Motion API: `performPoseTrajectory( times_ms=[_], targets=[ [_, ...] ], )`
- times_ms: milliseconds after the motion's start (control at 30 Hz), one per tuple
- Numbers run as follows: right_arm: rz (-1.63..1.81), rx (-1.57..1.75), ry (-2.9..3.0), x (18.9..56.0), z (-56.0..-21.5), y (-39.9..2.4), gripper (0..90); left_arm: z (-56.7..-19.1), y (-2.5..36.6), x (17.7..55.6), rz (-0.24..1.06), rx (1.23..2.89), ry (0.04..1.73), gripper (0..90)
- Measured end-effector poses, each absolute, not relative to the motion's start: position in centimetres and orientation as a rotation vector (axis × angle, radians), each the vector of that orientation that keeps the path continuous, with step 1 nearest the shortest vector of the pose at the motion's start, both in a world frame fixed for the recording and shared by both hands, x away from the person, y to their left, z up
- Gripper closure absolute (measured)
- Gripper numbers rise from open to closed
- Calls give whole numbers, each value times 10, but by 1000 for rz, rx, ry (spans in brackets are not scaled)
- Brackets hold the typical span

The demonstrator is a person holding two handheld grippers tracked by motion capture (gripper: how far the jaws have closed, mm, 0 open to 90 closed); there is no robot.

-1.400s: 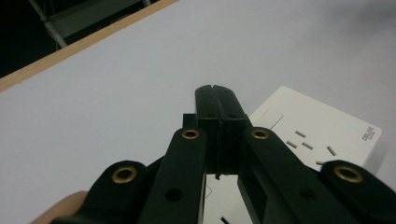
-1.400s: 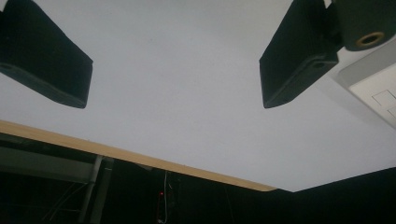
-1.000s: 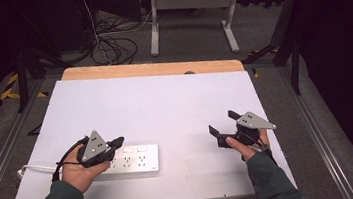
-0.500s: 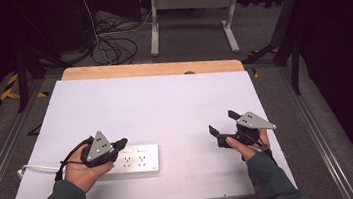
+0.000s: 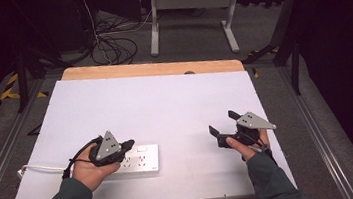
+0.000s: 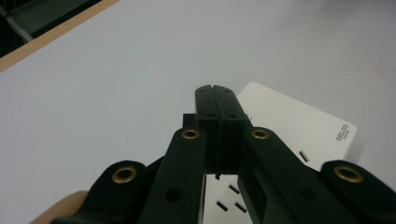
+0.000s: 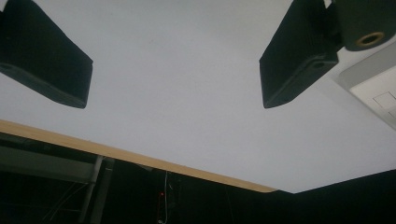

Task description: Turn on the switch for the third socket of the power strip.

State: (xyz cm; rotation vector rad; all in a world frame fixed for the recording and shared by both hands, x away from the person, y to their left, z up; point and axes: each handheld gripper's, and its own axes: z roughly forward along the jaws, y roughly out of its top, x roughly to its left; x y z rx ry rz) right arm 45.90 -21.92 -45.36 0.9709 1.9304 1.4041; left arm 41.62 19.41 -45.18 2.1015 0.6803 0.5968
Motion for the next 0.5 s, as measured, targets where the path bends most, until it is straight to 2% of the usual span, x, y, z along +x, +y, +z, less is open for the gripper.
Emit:
performPoseTrajectory(
  times_ms=[500],
  targets=[
    [1396,976,1933,458,-454,-219,99,-455,183,421,566,2151,666,899]
  ],
)
